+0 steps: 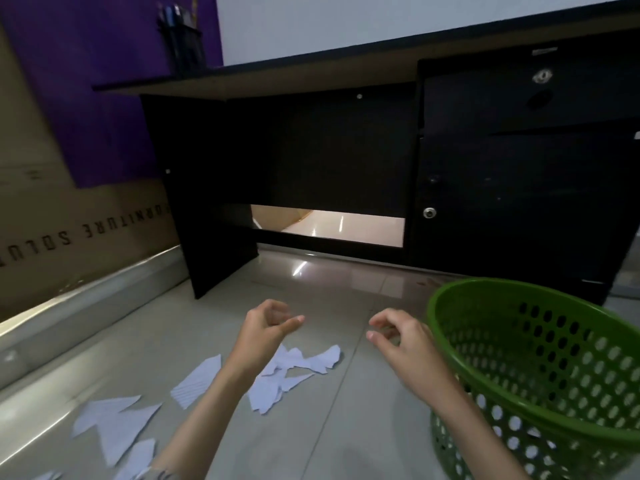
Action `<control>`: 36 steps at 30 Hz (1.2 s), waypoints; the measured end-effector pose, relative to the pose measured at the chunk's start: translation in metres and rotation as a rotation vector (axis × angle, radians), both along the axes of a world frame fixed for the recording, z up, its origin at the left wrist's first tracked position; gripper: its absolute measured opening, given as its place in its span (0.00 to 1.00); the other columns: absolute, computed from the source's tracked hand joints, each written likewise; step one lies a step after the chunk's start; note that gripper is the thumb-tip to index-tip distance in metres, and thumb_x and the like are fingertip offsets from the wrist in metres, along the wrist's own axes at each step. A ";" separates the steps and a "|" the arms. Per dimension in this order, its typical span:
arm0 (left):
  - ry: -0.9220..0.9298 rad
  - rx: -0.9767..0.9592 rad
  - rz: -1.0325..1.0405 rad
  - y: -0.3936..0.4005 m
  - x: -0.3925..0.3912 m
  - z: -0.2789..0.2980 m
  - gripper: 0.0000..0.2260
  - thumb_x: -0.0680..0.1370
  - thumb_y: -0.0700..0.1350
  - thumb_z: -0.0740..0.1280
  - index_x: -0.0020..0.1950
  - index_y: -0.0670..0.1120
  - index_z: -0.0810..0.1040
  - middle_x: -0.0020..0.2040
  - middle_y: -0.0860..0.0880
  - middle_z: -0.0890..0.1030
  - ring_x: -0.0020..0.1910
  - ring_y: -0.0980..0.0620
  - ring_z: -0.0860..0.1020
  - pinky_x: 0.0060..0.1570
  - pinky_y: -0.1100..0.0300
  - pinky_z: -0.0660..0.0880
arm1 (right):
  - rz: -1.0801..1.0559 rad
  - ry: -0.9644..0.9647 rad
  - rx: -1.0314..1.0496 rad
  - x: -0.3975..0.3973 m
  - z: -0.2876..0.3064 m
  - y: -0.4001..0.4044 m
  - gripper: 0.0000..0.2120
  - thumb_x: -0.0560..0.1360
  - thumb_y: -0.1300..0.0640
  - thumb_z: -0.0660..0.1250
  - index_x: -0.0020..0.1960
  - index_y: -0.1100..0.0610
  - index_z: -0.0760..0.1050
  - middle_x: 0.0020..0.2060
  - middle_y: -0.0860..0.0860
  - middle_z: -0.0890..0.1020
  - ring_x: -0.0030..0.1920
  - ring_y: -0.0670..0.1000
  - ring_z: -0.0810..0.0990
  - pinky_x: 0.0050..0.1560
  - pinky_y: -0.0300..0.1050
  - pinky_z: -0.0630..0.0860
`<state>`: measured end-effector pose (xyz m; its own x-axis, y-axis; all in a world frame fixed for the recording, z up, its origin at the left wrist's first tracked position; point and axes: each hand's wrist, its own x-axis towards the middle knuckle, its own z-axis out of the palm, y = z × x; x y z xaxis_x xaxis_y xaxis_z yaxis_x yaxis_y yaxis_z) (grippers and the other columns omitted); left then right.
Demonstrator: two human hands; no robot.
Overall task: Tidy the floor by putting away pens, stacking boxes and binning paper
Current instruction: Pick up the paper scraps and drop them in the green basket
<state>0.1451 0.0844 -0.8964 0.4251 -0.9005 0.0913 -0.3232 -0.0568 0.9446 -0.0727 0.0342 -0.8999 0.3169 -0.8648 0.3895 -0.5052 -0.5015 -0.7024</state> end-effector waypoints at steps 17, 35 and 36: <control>0.087 0.400 0.309 0.155 0.128 -0.136 0.10 0.72 0.38 0.72 0.46 0.40 0.72 0.49 0.39 0.78 0.47 0.44 0.76 0.44 0.59 0.69 | 0.283 0.243 0.356 0.161 -0.117 0.088 0.05 0.74 0.58 0.66 0.49 0.57 0.77 0.46 0.49 0.79 0.42 0.45 0.75 0.46 0.38 0.72; -0.383 0.861 0.329 0.205 0.167 -0.247 0.24 0.75 0.59 0.65 0.63 0.45 0.67 0.62 0.45 0.70 0.63 0.47 0.70 0.58 0.58 0.70 | 0.382 0.409 0.485 0.246 -0.240 0.126 0.10 0.76 0.58 0.64 0.56 0.55 0.72 0.53 0.51 0.74 0.51 0.48 0.72 0.53 0.42 0.71; -0.408 0.866 0.334 0.204 0.165 -0.251 0.25 0.74 0.59 0.65 0.62 0.45 0.66 0.62 0.45 0.70 0.63 0.47 0.69 0.57 0.58 0.70 | 0.370 0.400 0.485 0.248 -0.245 0.126 0.10 0.76 0.58 0.63 0.57 0.55 0.72 0.53 0.51 0.74 0.52 0.48 0.72 0.53 0.42 0.71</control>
<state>0.3100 0.2886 -1.1476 0.7498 -0.5665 -0.3418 -0.4543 -0.8164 0.3565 0.1749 0.1604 -1.1445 0.6594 -0.7197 -0.2174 -0.6277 -0.3679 -0.6861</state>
